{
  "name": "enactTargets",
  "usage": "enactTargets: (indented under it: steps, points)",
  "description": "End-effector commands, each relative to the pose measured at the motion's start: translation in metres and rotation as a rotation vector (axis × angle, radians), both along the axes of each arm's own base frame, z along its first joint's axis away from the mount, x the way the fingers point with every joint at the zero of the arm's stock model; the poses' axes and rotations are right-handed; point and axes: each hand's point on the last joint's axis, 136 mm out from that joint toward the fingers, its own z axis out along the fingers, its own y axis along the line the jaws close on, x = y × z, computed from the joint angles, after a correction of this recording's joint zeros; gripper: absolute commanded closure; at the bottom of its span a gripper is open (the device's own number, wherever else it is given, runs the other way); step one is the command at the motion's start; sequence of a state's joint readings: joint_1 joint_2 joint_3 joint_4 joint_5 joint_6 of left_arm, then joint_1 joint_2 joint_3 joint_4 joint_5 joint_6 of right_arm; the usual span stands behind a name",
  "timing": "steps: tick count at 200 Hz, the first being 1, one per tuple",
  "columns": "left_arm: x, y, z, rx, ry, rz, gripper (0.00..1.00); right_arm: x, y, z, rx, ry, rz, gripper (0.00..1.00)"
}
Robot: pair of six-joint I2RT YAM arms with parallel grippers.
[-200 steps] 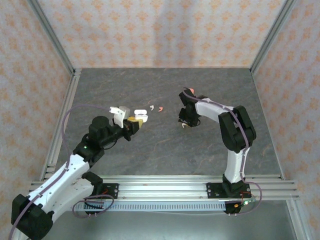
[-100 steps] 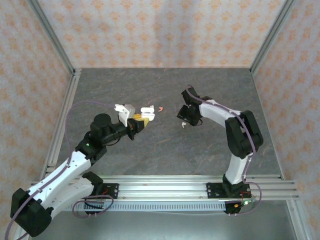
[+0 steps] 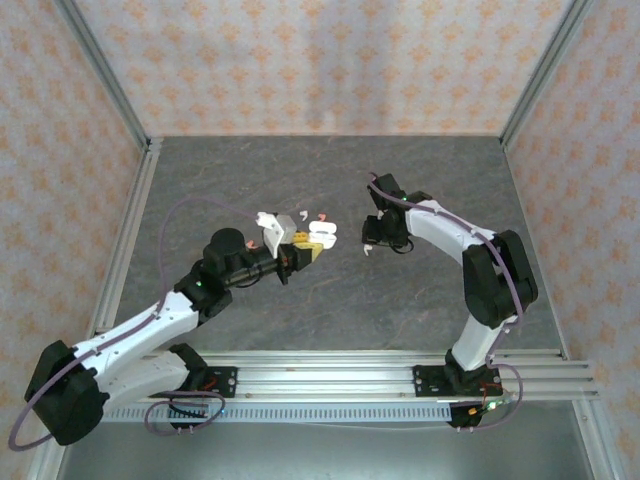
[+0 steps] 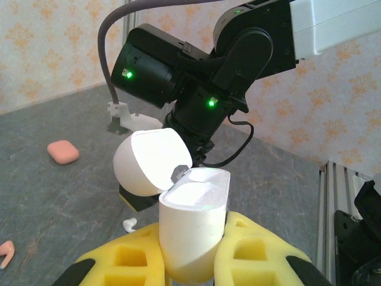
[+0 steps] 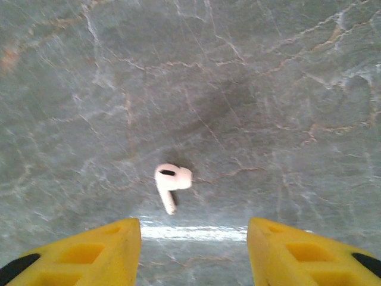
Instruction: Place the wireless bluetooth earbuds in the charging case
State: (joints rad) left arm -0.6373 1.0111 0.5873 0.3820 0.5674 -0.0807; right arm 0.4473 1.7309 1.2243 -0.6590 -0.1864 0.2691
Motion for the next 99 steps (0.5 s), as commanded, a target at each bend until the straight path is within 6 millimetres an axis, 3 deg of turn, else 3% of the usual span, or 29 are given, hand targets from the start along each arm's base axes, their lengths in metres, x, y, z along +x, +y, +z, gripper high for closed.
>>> enactTargets:
  steps: [1,39,99]
  points:
    - [0.006,-0.006,0.023,-0.074,-0.080,0.032,1.00,-0.002,-0.007,0.017,-0.116,-0.036,0.119,0.49]
    - [0.009,-0.017,0.011,-0.053,-0.067,0.044,1.00,-0.001,0.000,0.009,-0.129,-0.008,0.140,0.46]
    - [0.011,-0.016,0.002,-0.018,-0.057,0.062,1.00,0.002,0.014,-0.014,-0.091,0.060,0.139,0.43]
